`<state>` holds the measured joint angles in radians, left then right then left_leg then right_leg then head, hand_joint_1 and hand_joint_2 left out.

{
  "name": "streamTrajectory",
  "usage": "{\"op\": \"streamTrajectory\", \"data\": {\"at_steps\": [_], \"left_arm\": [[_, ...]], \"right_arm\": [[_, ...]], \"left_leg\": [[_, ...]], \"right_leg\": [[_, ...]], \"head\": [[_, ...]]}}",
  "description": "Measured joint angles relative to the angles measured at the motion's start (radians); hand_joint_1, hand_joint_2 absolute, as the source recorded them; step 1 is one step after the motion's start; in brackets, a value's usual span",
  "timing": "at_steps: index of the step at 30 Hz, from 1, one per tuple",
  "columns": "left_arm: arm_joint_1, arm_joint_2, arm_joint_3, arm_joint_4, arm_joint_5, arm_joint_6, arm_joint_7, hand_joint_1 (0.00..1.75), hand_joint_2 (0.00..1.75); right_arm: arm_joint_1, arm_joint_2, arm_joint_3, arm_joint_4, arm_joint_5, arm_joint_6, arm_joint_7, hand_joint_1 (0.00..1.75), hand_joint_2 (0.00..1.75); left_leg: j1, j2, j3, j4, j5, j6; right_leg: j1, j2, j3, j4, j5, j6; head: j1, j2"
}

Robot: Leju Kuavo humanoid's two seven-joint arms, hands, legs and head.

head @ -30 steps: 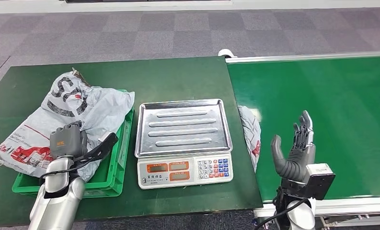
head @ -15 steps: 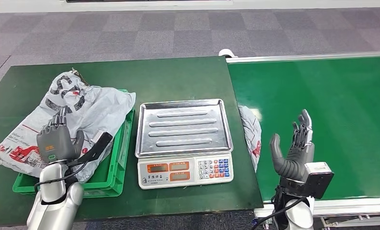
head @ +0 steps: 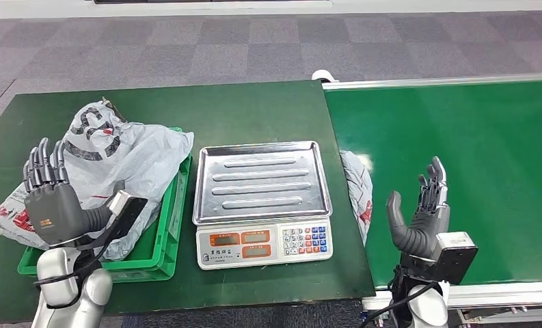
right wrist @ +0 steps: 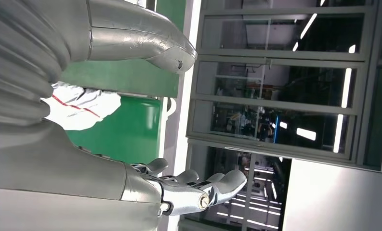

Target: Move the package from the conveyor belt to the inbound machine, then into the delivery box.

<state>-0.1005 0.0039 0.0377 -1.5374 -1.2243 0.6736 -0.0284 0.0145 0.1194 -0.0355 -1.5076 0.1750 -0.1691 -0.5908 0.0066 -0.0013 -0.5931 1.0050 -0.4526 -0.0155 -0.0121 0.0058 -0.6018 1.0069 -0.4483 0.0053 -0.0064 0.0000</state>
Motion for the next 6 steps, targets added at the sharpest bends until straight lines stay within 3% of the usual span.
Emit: {"op": "streamTrajectory", "data": {"at_steps": [4, 6], "left_arm": [[0.016, -0.044, -0.009, -0.069, 0.427, 0.018, -0.385, 0.0, 0.0], [0.018, -0.059, -0.024, -0.079, 0.576, 0.002, -0.494, 0.0, 0.0]], "right_arm": [[-0.002, 0.0, 0.0, 0.001, -0.008, 0.009, -0.004, 0.0, 1.75], [-0.007, 0.0, 0.0, 0.003, -0.011, 0.01, -0.006, 0.0, 1.75]], "left_leg": [[0.0, -0.001, 0.0, 0.0, 0.0, 0.0], [0.0, -0.001, 0.0, 0.0, 0.0, 0.0]], "right_leg": [[0.0, -0.001, 0.0, 0.0, 0.0, 0.0], [-0.001, -0.001, 0.0, 0.0, 0.0, 0.0]], "head": [[0.0, 0.0], [0.0, 0.0]]}}
